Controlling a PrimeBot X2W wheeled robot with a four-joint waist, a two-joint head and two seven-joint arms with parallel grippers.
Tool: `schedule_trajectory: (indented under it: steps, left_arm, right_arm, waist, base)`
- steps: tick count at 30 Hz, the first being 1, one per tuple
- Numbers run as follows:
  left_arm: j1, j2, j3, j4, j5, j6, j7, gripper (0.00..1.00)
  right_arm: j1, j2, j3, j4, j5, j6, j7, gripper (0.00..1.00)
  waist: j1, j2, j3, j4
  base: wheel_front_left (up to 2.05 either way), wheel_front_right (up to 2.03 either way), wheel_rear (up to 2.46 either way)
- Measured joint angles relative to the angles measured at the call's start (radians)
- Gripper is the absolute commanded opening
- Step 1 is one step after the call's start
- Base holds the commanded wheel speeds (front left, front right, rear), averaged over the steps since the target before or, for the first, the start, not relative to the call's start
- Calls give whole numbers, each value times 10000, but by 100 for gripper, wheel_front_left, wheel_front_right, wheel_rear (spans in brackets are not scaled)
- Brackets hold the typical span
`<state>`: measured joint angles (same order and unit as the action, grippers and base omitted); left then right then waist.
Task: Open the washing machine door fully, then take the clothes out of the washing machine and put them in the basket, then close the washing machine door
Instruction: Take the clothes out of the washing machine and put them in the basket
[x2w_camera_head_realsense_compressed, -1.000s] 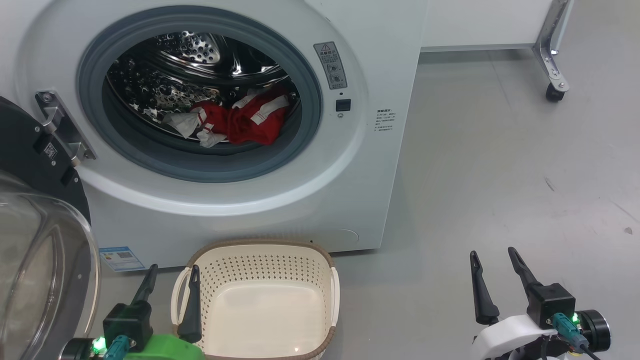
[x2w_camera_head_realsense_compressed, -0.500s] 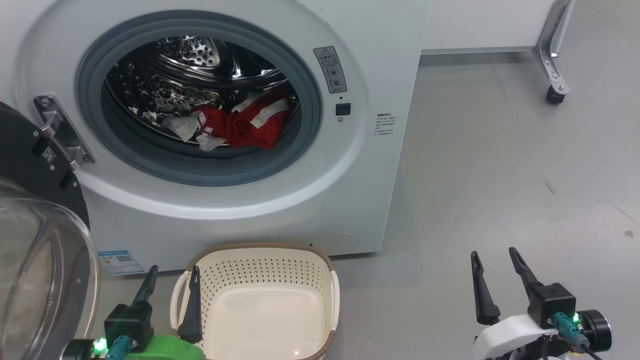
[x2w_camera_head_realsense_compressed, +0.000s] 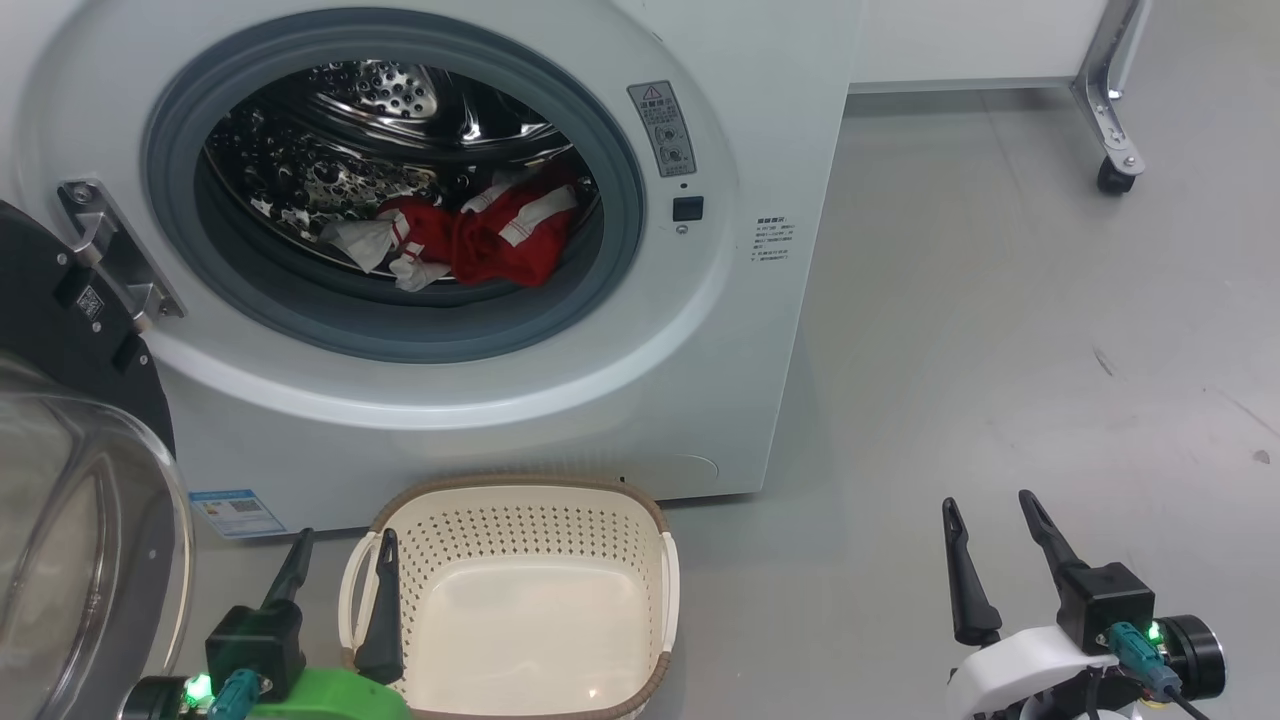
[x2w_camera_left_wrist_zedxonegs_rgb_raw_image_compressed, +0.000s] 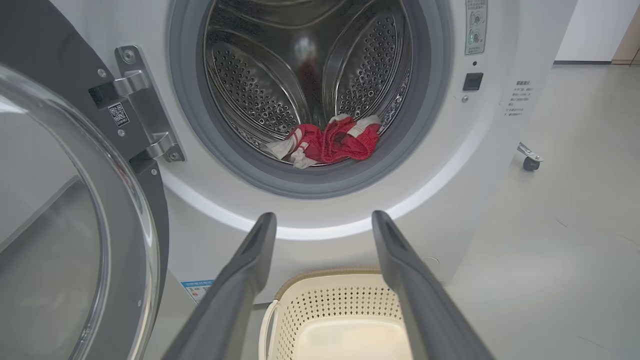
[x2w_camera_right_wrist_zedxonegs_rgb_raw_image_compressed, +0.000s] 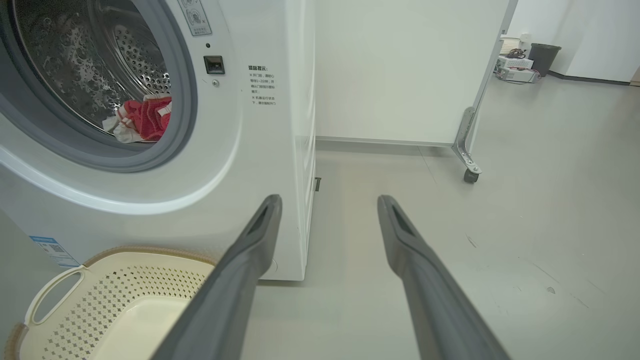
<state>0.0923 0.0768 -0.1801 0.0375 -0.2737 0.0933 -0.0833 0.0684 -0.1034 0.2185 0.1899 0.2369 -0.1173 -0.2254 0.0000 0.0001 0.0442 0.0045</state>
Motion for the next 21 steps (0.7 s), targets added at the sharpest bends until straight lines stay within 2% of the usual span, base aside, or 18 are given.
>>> schedule_trajectory:
  steps: [13,21]
  left_arm:
    - [-801,13,-142,297,-4,-33,546,100]
    - [-2090,71,-67,1152,-437,-341,1369,100]
  right_arm:
    - [-394,-171,102,-548,-100,4,105,100]
    - [-860,-190,157,-874,-196,8,180,100]
  waist:
    - [0,0,868,-95]
    - [0,0,1730,-301]
  base:
    - [0,0,0]
    - [0,0,0]
